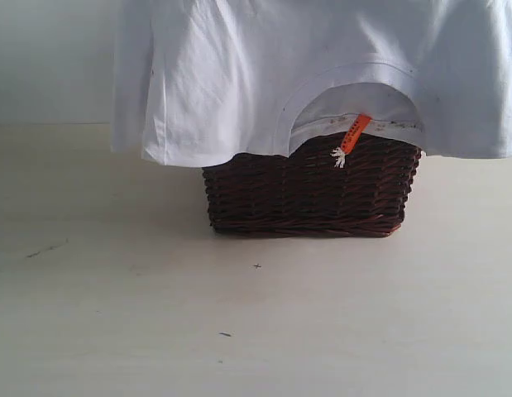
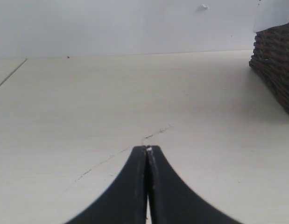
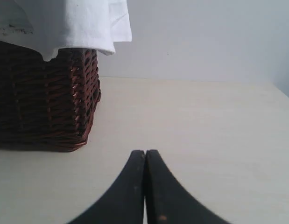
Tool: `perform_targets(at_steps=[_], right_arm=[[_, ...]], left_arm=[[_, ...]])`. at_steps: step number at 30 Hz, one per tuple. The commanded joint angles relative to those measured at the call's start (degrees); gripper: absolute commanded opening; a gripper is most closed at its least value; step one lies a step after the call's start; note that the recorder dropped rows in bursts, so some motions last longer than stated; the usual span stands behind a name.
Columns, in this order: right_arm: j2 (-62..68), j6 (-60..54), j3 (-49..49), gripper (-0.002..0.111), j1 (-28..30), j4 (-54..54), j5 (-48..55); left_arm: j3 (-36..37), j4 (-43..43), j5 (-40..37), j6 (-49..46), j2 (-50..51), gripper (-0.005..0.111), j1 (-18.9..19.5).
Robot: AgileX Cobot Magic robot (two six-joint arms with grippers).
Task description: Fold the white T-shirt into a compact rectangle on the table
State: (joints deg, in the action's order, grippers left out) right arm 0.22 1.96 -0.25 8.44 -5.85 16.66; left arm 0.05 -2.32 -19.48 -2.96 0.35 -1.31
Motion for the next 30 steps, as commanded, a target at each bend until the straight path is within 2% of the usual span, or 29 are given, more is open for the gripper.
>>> perform_targets(at_steps=[1,11,14,20,24,27,30], right_arm=[[-0.2,-0.2,0.2,0.0,0.2,-0.1,-0.5],[-0.2,-0.4,0.2,0.0,0.2,-0.2,-0.5],[-0.2,-0.4,0.2,0.0,0.2,-0.6,-2.2],[-0.2,-0.4,0.2,0.0,0.2,-0.7,-19.7],[-0.2,0.0,0.2,0.0,0.2,-0.3,-32.0],[-0.2,4.8,0.2,0.0,0.2,-0.3,-40.3],[-0.2,15.4,0.2,0.0,0.2,-0.2,-46.9]], left_arm=[[-0.1,0.0,0.3,0.1,-0.4,0.0,0.2],[-0.1,0.2,0.3,0.2,-0.4,0.0,0.2],[-0.1,0.9,4.6,0.0,-0.4,0.0,0.2],[-0.1,0.7,21.8,0.5,-0.4,0.0,0.2],[-0.1,0.7,29.5,3.6,-0.4,0.0,0.2],[-0.1,0.7,34.8,8.3,-0.4,0.0,0.2],[-0.1,0.7,39.8,16.2,-0.4,0.0,0.2]])
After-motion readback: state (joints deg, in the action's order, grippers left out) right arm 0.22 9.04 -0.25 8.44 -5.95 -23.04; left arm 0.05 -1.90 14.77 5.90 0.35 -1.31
